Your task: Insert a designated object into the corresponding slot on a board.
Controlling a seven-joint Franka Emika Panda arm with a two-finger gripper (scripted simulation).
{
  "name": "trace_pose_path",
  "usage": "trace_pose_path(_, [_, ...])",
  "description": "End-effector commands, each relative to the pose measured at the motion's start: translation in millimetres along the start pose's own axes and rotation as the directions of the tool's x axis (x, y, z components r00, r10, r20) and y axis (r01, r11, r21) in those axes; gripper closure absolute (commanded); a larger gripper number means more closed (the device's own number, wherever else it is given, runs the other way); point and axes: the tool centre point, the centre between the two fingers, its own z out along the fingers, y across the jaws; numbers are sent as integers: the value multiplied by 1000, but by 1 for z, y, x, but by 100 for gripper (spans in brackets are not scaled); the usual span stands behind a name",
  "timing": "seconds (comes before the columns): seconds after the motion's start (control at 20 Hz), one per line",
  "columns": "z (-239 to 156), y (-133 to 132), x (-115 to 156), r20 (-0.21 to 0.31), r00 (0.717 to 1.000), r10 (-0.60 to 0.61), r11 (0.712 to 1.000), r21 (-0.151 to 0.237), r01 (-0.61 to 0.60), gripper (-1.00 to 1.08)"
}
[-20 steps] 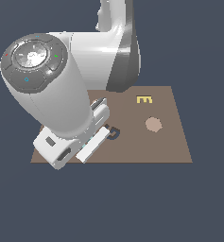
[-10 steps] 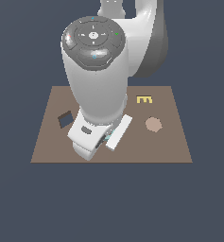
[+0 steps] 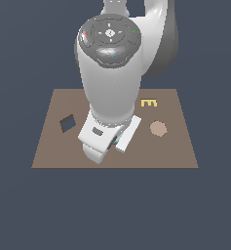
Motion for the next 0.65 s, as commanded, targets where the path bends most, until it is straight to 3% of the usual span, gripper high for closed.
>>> trace_pose_path(0.0, [6,-1,0,0,1000,-1,1000,1,1,108])
trace_pose_path(0.1, [8,-1,0,0,1000,-1,1000,1,1,108])
trace_pose_path(0.15, [8,-1,0,0,1000,-1,1000,1,1,-92])
trace_pose_path(0.6, [8,-1,0,0,1000,-1,1000,1,1,-92])
